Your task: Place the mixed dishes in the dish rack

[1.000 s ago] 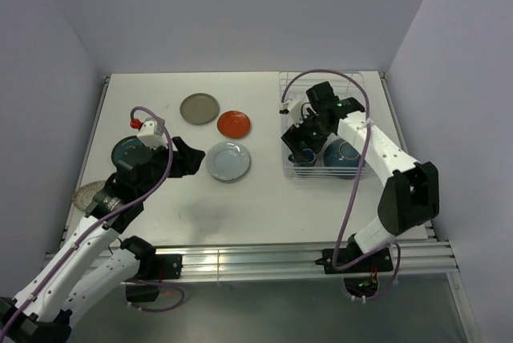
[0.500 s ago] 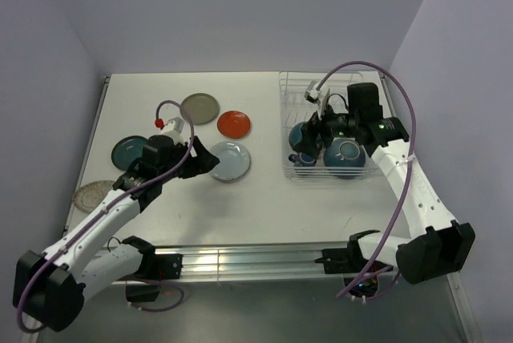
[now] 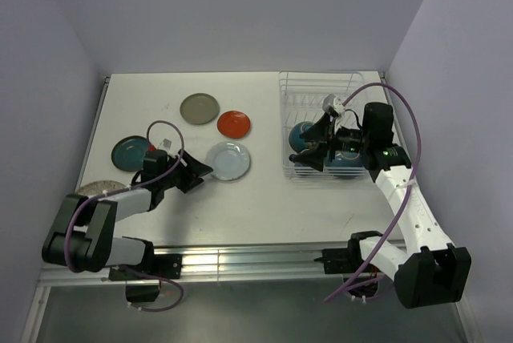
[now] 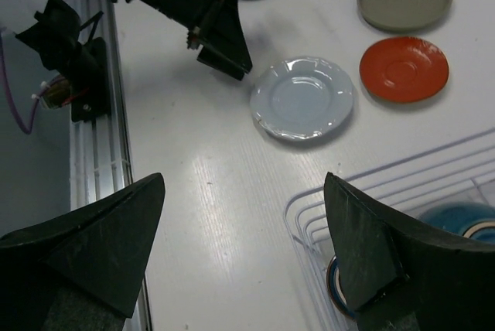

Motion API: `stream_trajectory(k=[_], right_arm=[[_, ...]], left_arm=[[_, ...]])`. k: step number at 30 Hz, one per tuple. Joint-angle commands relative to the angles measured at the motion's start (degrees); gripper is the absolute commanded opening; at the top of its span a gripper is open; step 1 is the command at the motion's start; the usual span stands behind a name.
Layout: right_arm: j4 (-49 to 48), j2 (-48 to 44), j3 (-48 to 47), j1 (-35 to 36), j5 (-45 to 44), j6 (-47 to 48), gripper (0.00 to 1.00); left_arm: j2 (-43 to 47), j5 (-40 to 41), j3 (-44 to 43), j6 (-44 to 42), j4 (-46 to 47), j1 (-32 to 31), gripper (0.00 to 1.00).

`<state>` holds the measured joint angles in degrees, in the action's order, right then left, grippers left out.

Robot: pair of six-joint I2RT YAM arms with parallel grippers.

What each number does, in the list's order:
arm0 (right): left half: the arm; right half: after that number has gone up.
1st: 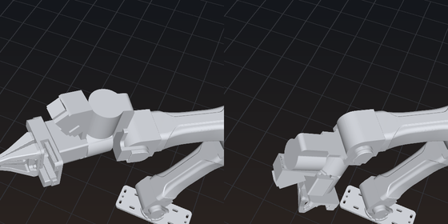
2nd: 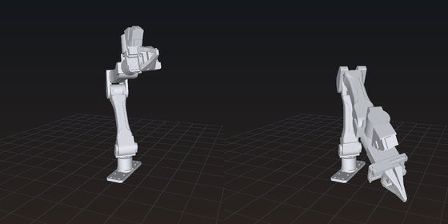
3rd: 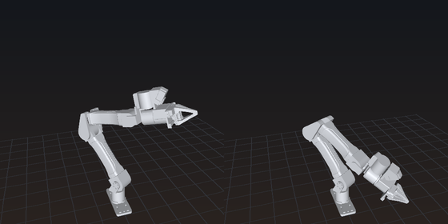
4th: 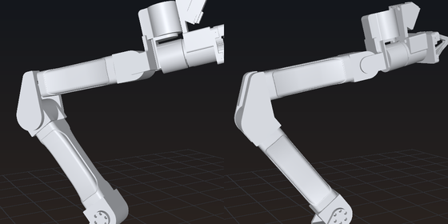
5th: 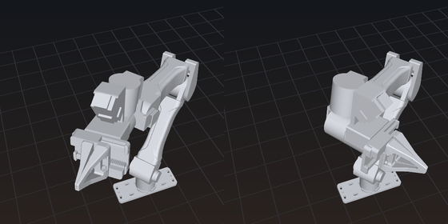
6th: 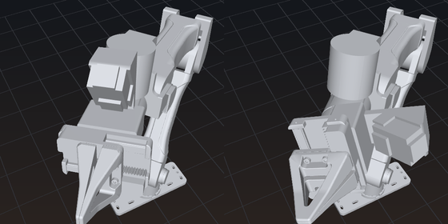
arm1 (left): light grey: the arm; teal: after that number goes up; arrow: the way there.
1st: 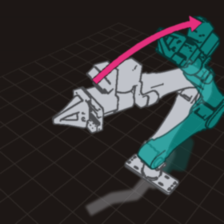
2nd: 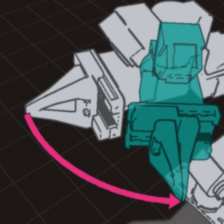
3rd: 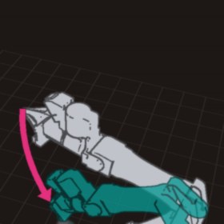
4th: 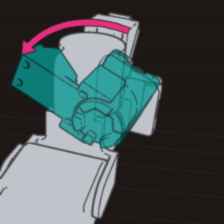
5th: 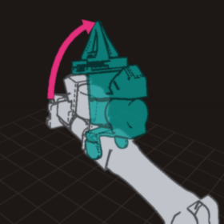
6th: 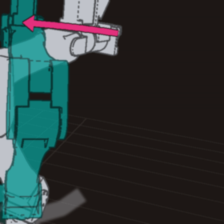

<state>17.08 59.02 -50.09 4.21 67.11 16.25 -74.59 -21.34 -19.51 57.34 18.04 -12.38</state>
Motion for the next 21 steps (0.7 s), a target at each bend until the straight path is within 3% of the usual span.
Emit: stream_trajectory(k=[1, 17, 21], right_arm=[[-6.0, -1.9, 0.6, -0.4, 4.4, -1.9, 0.90], [-7.1, -2.6, 1.7, -2.7, 7.2, -2.3, 0.90], [-7.7, -2.4, 1.9, -3.1, 7.5, -2.7, 0.90]], left_arm=[[-4.5, -2.7, -0.4, 2.7, 13.0, 0.3, 0.67], [-26.7, -4.7, -1.7, 10.2, 31.8, 0.3, 0.38], [-30.3, -5.5, -1.1, 10.9, 37.1, 0.5, 0.26]])
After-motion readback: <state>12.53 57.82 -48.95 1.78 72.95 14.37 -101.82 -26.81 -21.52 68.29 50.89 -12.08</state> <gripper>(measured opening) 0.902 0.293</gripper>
